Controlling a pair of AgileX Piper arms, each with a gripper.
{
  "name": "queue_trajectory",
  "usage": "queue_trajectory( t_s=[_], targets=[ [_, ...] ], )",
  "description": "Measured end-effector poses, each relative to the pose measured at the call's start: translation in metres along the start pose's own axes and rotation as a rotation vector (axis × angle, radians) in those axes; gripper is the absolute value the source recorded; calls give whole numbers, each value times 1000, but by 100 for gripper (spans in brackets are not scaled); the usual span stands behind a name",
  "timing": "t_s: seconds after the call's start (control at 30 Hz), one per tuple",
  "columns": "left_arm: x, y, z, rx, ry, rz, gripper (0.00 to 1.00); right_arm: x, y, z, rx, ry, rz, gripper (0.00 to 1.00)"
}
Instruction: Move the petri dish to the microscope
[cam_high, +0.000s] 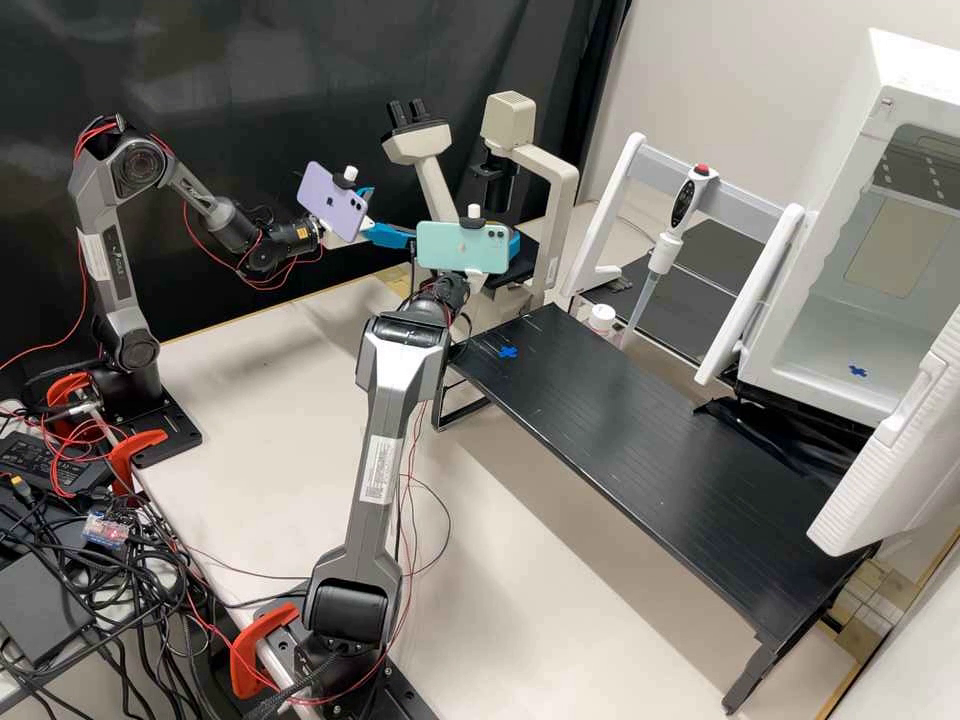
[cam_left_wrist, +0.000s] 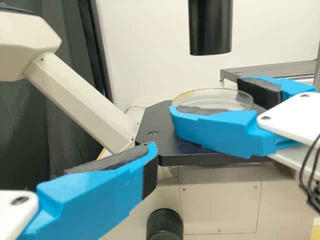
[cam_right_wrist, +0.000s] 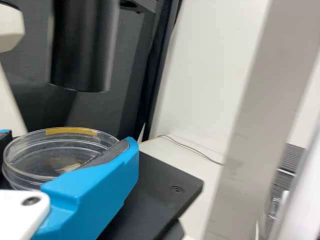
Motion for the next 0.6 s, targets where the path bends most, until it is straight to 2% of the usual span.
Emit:
queue_trajectory(
  t_s=[0.17, 0.27, 0.6],
  targets=[
    [0, 0, 0, 0, 0, 0, 100, 2, 2, 4, 6, -9, 3, 100],
    [0, 0, 0, 0, 0, 0, 100, 2, 1, 4, -9, 7, -5, 100],
    [0, 0, 0, 0, 0, 0, 100, -14, -5, 4, 24, 57, -69, 100]
  ],
)
